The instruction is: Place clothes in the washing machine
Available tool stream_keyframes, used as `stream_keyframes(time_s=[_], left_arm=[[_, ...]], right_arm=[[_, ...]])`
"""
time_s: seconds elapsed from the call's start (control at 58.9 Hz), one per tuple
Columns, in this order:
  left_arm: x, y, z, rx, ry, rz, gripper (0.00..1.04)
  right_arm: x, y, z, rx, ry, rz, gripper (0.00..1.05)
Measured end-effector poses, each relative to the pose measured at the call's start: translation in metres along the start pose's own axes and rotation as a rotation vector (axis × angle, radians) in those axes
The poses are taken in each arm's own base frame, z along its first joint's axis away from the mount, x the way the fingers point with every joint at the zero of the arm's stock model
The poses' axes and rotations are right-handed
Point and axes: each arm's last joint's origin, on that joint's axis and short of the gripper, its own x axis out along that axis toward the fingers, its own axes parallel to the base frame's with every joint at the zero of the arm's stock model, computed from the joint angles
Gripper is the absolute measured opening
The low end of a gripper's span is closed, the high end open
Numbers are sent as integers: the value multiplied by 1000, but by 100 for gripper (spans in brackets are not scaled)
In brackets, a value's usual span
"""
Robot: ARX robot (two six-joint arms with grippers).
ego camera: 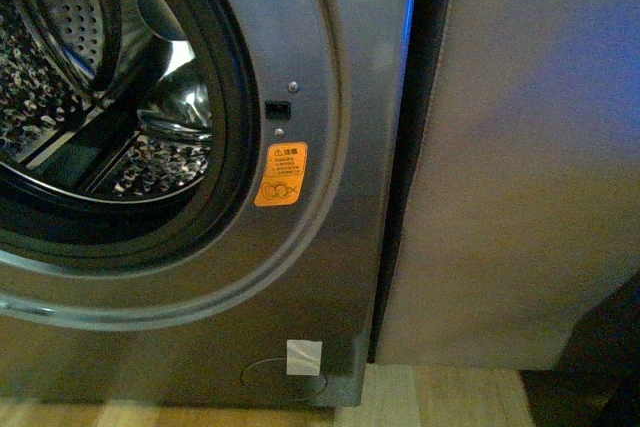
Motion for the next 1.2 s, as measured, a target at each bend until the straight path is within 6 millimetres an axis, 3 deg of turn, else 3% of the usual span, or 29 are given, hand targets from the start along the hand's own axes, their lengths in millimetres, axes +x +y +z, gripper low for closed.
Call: stream_keyframes(time_s=[0.441, 0.865, 1.069, 1.205], left_arm=[[0, 0, 0, 0, 0, 0, 98], [0, 0, 0, 0, 0, 0, 98], [0, 0, 0, 0, 0, 0, 98], [0, 0, 0, 0, 0, 0, 98]], right_arm=[[33, -2, -6, 61, -56, 25, 97], [39, -7, -22, 42, -64, 0, 97], [28, -4, -20, 15, -137, -72, 66], [-3, 5, -13, -28, -243, -140, 36]])
